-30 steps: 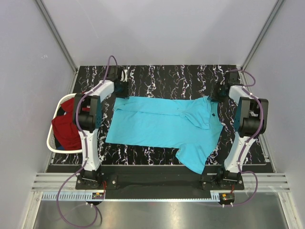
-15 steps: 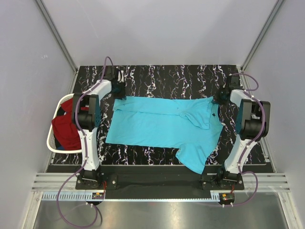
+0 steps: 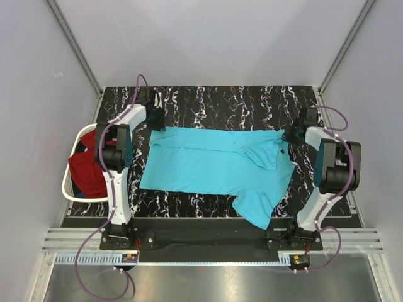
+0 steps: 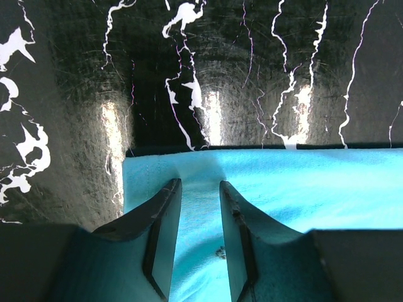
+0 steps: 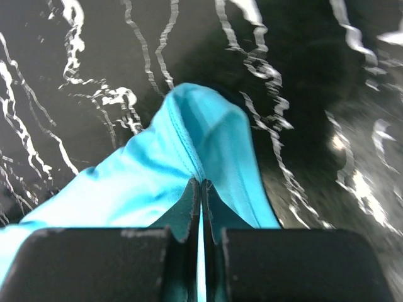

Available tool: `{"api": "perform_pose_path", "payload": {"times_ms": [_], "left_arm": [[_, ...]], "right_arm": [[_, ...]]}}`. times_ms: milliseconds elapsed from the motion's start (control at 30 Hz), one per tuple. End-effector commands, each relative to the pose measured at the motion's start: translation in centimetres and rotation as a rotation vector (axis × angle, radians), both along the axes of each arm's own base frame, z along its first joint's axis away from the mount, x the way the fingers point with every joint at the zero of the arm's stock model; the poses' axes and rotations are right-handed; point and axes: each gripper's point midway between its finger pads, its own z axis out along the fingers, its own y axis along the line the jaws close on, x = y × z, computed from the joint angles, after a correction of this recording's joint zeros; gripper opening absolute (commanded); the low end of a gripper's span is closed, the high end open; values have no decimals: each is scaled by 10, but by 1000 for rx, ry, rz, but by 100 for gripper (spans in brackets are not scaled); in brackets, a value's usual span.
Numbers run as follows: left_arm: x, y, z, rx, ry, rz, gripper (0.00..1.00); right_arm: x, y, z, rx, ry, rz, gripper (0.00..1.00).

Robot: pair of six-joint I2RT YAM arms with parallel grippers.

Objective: Fold and stack the t-shirts
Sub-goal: Fold the tshirt

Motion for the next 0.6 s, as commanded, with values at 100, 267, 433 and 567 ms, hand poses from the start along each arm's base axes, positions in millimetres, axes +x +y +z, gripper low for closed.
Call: {"api": "perform_pose_path", "payload": {"times_ms": [100, 267, 433, 567], "left_arm": [[6, -4, 0, -39, 8, 13, 38], [14, -6, 19, -42, -36, 15, 38], [25, 5, 57, 9, -129, 41, 39], [19, 16, 69, 51, -154, 89, 39]], "right_arm": [[6, -16, 28, -27, -95, -132, 1], [15, -18, 20, -33, -82, -132, 6], [36, -19, 34, -49, -124, -88, 6], [47, -14, 24, -20, -112, -62, 0]]}}
